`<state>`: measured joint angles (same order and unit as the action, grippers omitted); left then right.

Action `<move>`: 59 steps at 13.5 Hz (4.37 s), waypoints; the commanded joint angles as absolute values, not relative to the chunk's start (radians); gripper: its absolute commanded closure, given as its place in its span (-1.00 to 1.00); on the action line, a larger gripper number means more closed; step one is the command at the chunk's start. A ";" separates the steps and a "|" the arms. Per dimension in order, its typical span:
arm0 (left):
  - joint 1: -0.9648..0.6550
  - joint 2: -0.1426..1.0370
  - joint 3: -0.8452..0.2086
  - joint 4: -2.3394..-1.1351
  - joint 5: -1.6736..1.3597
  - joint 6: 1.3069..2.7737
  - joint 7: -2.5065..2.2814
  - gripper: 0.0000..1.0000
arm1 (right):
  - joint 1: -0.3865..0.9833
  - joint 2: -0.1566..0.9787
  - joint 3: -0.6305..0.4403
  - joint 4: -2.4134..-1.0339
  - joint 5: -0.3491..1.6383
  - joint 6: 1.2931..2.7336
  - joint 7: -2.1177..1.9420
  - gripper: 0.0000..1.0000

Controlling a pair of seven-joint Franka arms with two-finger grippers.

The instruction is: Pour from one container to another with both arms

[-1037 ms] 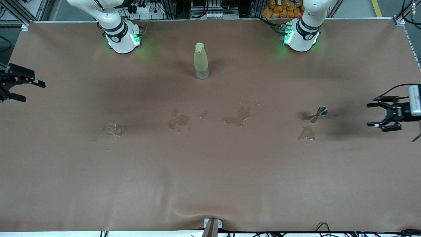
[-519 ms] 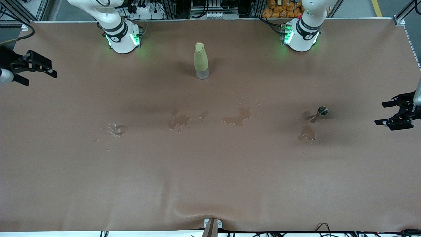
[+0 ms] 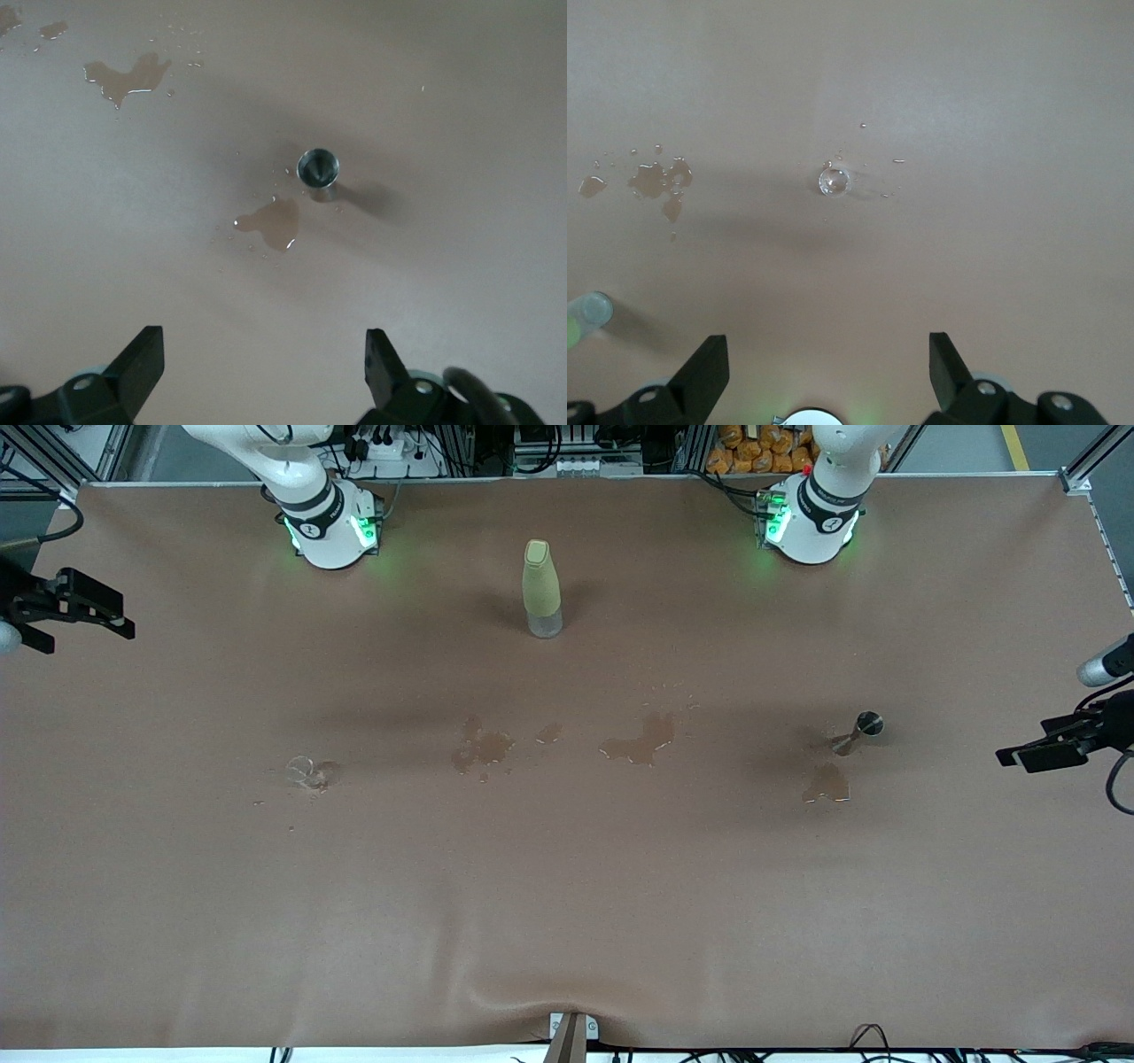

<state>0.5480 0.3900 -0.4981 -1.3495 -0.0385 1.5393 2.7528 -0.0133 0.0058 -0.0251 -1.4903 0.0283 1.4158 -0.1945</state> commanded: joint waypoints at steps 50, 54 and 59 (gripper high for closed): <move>0.546 0.293 -0.678 -1.350 0.305 1.675 0.793 -1.00 | -0.028 0.014 -0.006 -1.474 0.020 1.448 0.023 -1.00; 0.549 0.288 -0.681 -1.350 0.304 1.660 0.598 -1.00 | -0.029 0.015 -0.006 -1.474 0.021 1.450 0.048 -1.00; 0.549 0.284 -0.683 -1.350 0.302 1.594 0.398 -1.00 | -0.034 0.017 -0.008 -1.471 0.020 1.453 0.038 -1.00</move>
